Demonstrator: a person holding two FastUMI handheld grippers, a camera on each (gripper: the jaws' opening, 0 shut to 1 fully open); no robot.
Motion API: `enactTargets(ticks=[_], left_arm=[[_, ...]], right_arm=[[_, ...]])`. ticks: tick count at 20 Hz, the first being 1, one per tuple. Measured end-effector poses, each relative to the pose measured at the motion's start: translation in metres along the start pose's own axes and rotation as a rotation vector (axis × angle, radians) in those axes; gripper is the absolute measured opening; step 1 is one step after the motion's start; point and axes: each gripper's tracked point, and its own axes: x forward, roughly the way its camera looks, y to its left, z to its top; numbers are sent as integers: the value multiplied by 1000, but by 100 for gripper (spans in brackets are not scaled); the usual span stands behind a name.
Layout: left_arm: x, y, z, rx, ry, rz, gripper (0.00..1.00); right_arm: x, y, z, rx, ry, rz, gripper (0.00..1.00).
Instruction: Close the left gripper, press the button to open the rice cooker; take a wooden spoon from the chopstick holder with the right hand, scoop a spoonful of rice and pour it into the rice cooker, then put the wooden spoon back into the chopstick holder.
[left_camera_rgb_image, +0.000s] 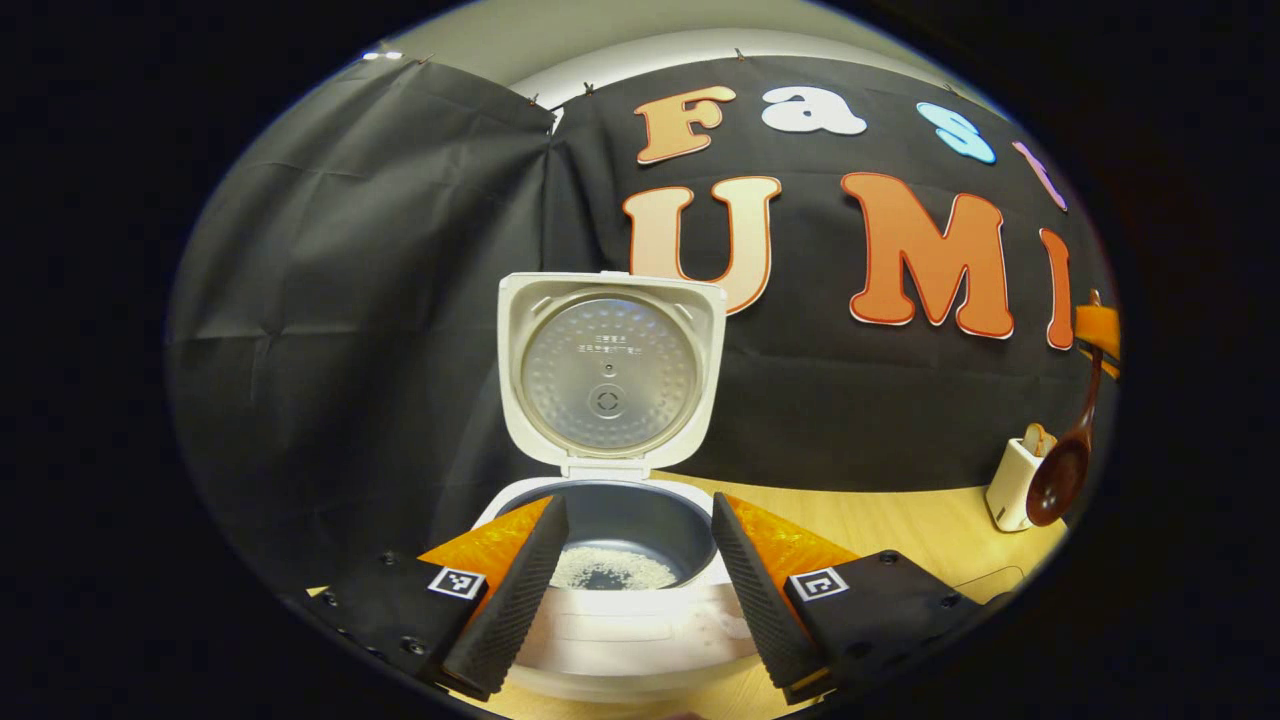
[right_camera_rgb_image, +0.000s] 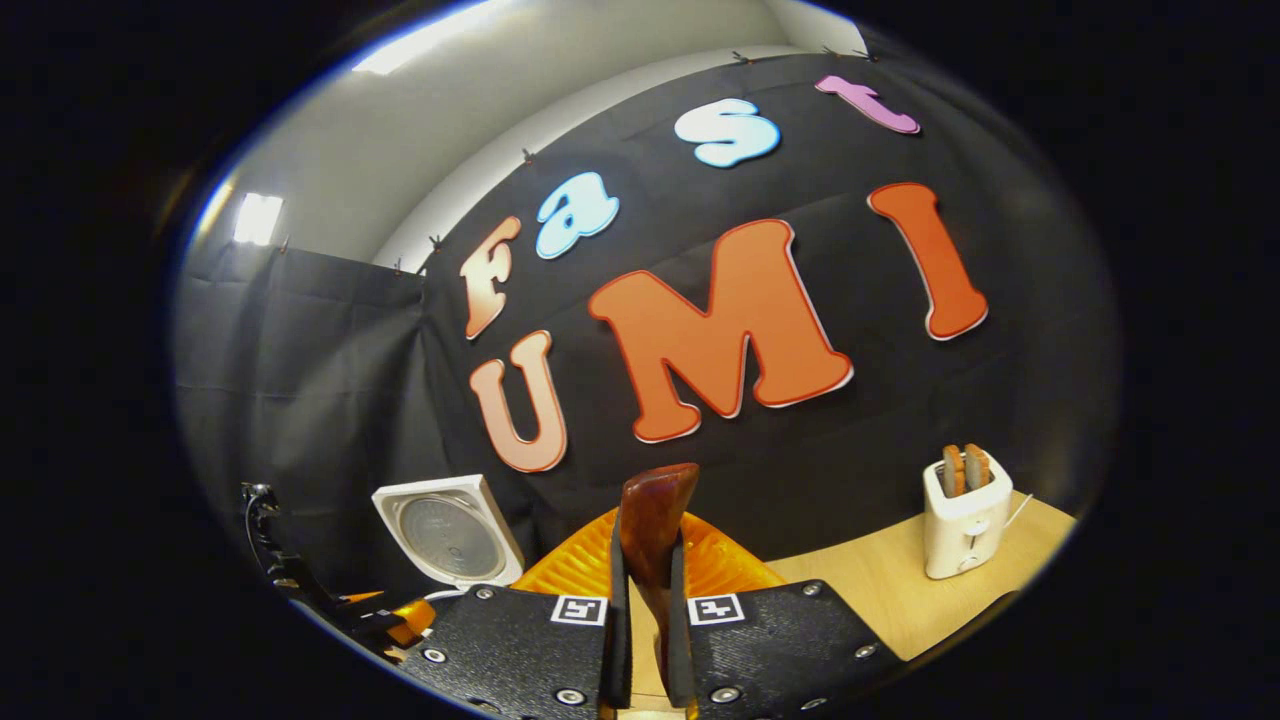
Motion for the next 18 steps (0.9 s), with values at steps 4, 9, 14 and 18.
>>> enactTargets(ticks=[4, 9, 14, 18], left_arm=[[4, -22, -5, 16, 14, -34, 95], [10, -34, -11, 37, 35, -45, 97], [11, -40, -11, 60, 38, -33, 97], [10, -37, -11, 78, 41, -16, 97]], right_arm=[[-27, -52, 0, 4, 18, -102, 15], [-64, -98, -7, -36, 40, -210, 15], [-89, -125, -22, -30, 63, -271, 15], [-93, -135, -42, -41, 86, -295, 15]])
